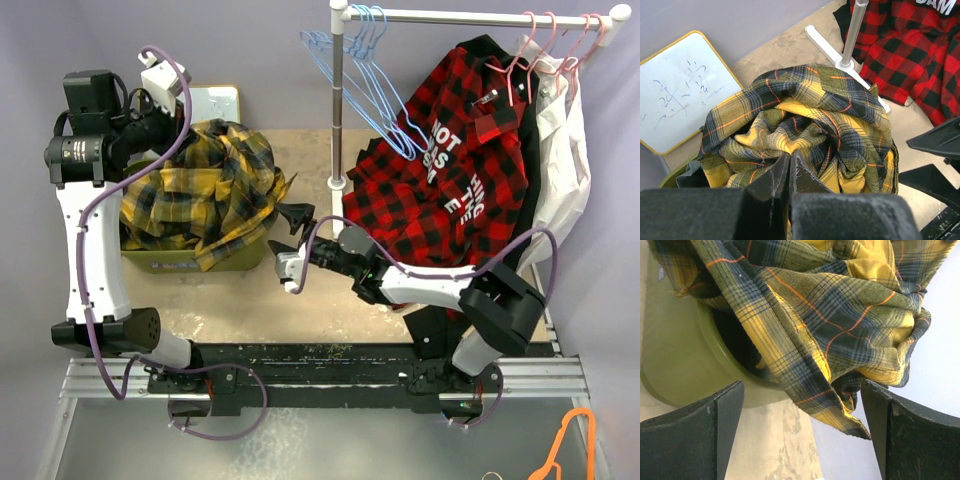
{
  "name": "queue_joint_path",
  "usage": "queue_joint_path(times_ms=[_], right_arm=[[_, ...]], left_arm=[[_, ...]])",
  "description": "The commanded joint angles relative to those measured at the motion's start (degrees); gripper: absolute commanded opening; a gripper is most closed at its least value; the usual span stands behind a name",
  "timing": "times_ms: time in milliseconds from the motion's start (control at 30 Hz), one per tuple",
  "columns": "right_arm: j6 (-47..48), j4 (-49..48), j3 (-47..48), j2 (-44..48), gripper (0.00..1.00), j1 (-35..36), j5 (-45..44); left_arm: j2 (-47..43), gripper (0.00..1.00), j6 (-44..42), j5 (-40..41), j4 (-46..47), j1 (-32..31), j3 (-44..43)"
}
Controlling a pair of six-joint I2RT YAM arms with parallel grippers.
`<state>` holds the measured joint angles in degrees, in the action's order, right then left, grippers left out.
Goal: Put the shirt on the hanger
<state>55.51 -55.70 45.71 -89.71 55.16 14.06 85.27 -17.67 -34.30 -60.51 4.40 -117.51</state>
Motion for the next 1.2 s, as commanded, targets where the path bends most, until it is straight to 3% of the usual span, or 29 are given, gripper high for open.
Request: queue_joint_path(times_ms=[0,67,133,200,300,333,433,567,633,767,900,1100,1167], right_arm=[[6.1,-4.0,6.3,-3.2,1.00,1.5,-2.6],[6.6,-8.2,7.5,-5.9,0.99,2.4,-4.6],[7.1,-11.9,9.4,-8.2,0.88,3.5,-6.7],[6.3,-13.4,11.4,-9.1,0.61,4.3,-8.1],[2.4,-15.0,14.8,-7.2,0.06,4.7,-7.1],[0.5,-15.0,15.8,-5.9,0.00,4.7,-7.2],[-4.3,-9.0,21.8,-1.0,0.00,4.7,-7.9],[-9.1,5.1,30.9,3.2,0.00,4.7,-14.7],[-10.1,7.5,30.9,6.3,0.00,4.7,-18.9],[-13.2,10.2,22.9,15.5,0.00,4.7,-25.7],[-23.9,15.1,10.5,24.4,0.00,4.7,-28.5],[-37.7,9.7,-7.2,28.6,0.00,4.6,-36.1],[-39.0,6.7,-9.9,27.0,0.00,4.6,-37.8]], left_arm=[[-2.6,0.00,-1.1,-1.3,1.5,-0.3,-0.3],[-2.8,0.00,-1.1,-1.9,1.2,-0.4,-0.1],[-2.7,0.00,-1.0,-2.7,0.7,-0.4,0.1],[-2.8,0.00,-1.0,-3.6,0.6,-0.4,0.7],[-2.1,0.00,-1.4,-4.3,0.3,-0.9,0.6],[-1.3,0.00,-1.6,-4.1,0.0,-1.2,-0.3],[3.6,0.00,-2.3,-1.9,-3.0,-4.1,-6.2],[10.9,0.00,-3.3,4.0,-5.3,-12.7,-14.8],[13.4,0.00,-3.0,4.9,-4.1,-16.0,-16.0],[19.4,0.00,-1.7,4.8,-2.5,-20.4,-14.8],[22.5,0.00,0.1,4.0,2.4,-23.3,-9.7],[24.4,0.01,0.9,6.0,4.3,-24.0,-7.7],[23.1,0.20,-0.1,8.0,3.6,-23.9,-6.9]])
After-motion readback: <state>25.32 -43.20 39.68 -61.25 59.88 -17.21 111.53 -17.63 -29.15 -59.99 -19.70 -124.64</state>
